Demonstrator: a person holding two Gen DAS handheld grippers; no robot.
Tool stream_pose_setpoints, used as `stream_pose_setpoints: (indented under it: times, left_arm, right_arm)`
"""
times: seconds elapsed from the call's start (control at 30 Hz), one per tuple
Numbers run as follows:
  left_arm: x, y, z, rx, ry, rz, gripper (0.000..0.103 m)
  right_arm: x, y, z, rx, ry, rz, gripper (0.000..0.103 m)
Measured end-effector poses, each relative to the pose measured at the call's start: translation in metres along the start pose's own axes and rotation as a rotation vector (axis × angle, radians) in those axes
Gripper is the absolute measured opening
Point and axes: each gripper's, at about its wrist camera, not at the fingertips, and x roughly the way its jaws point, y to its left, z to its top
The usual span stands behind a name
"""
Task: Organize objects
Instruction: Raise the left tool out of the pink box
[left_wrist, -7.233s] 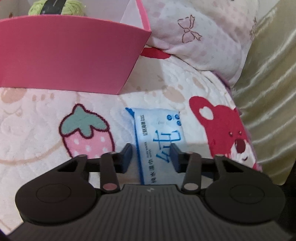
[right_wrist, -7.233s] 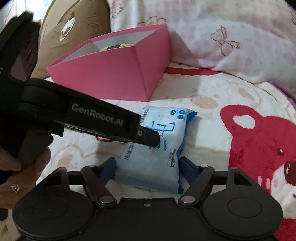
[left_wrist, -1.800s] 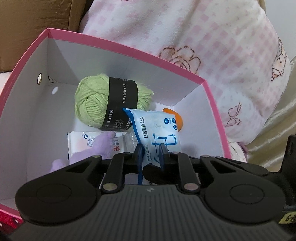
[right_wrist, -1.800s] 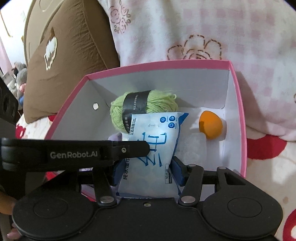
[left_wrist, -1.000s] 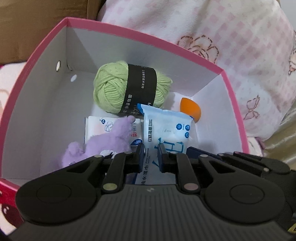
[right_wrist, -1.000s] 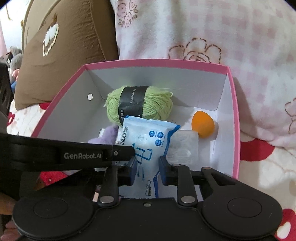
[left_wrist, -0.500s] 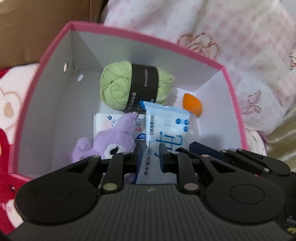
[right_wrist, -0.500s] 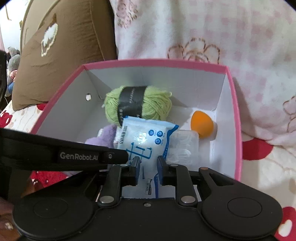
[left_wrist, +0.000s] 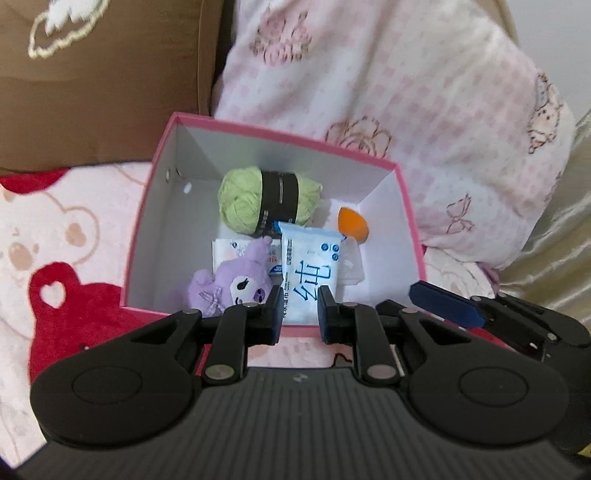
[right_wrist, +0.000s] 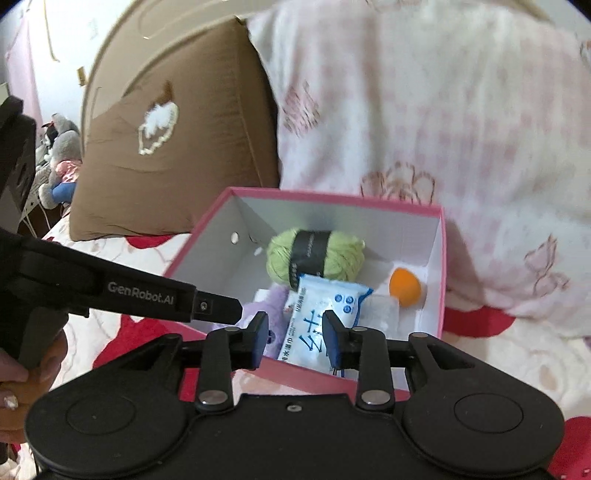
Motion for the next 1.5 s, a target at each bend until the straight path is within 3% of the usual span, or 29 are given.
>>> stream_pose_setpoints:
  times: [0.4,0.5,0.67,0.9,0.97,1.07,1.3,1.5]
  left_arm:
    - [-0.062,-0.011,-0.032,0.073,-0.032,0.066,0.02]
    - [-0.076,-0.012,-0.039,0.102,-0.034,0.07,0.029]
    - [-0.094,-0.015,-0.053,0.145,-0.031,0.071,0.037]
    - [-0.112,-0.005,-0.065,0.14,-0.05,0.114,0.061]
    - [-0.111,-0.002,-0.067,0.13,-0.031,0.131,0.062]
    - [-0.11,0.005,-0.069,0.101,-0.019,0.128,0.062]
    - [-0.108,0.013,-0.073,0.083,-0.015,0.13,0.068]
    - [-0.107,0.015,-0.074,0.09,-0.015,0.128,0.082]
  right_arm:
    - [-0.059,0.026,-0.004,0.014,-0.021,-0.011,0.049]
    - [-0.073,0.031,-0.009,0.018,-0.008,-0.011,0.059]
    - [-0.094,0.037,-0.019,0.052,0.006,-0.016,0.064]
    - [-0.111,0.042,-0.023,0.044,0.005,-0.036,0.071]
    - [-0.111,0.042,-0.025,0.034,0.006,-0.052,0.073]
    - [-0.11,0.043,-0.029,0.021,0.005,-0.074,0.084]
    - [-0.105,0.036,-0.036,0.024,0.003,-0.115,0.092]
    - [-0.101,0.033,-0.042,0.02,0.034,-0.18,0.097]
